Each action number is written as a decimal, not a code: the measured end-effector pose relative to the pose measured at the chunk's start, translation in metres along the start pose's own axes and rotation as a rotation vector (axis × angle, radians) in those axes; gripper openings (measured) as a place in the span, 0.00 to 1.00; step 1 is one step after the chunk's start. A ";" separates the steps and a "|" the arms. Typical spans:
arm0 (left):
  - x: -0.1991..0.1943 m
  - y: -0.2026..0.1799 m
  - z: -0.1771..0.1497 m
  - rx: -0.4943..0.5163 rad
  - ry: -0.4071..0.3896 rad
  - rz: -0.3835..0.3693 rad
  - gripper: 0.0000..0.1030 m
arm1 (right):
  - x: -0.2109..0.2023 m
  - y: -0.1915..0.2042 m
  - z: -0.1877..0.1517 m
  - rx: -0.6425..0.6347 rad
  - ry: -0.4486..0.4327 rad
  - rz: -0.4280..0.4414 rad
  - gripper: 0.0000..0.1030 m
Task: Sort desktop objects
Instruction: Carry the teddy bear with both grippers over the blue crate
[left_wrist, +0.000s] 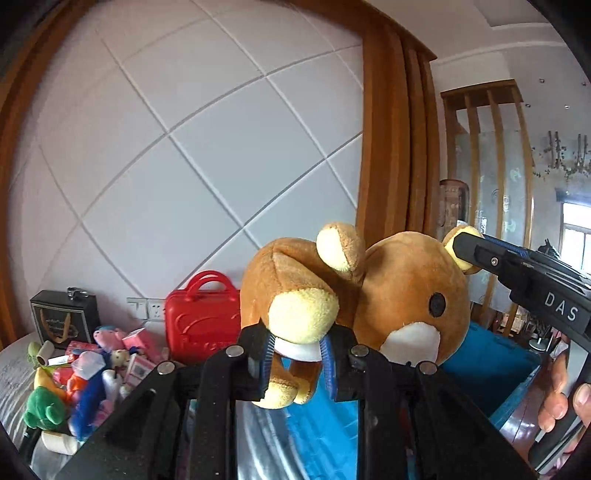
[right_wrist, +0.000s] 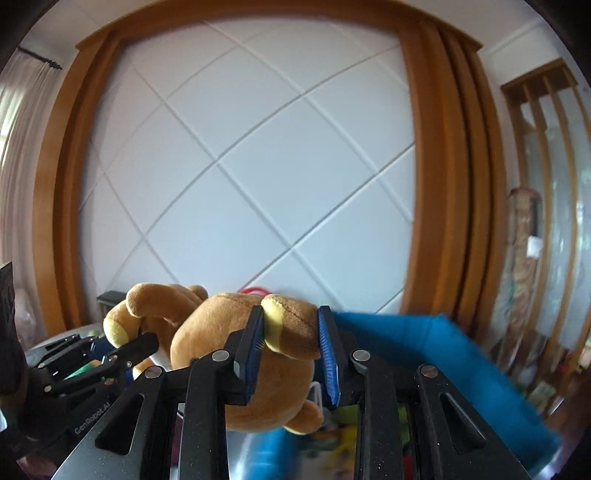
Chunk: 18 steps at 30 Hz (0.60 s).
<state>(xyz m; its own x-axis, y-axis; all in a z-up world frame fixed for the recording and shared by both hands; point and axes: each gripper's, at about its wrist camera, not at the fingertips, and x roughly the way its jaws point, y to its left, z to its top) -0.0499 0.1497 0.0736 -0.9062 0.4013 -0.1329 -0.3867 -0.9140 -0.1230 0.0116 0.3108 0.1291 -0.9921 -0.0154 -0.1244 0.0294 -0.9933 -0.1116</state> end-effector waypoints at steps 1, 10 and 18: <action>0.003 -0.019 0.000 0.001 0.000 -0.012 0.21 | -0.005 -0.018 0.001 0.000 -0.002 -0.013 0.27; 0.038 -0.139 -0.015 0.076 0.092 -0.072 0.21 | -0.021 -0.135 -0.029 0.017 0.049 -0.126 0.27; 0.062 -0.179 -0.038 0.129 0.217 -0.046 0.32 | -0.007 -0.178 -0.064 0.032 0.136 -0.215 0.29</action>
<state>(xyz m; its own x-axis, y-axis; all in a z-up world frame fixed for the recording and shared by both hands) -0.0299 0.3404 0.0500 -0.8344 0.4338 -0.3400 -0.4583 -0.8888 -0.0093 0.0215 0.4948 0.0865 -0.9496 0.2101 -0.2328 -0.1866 -0.9752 -0.1188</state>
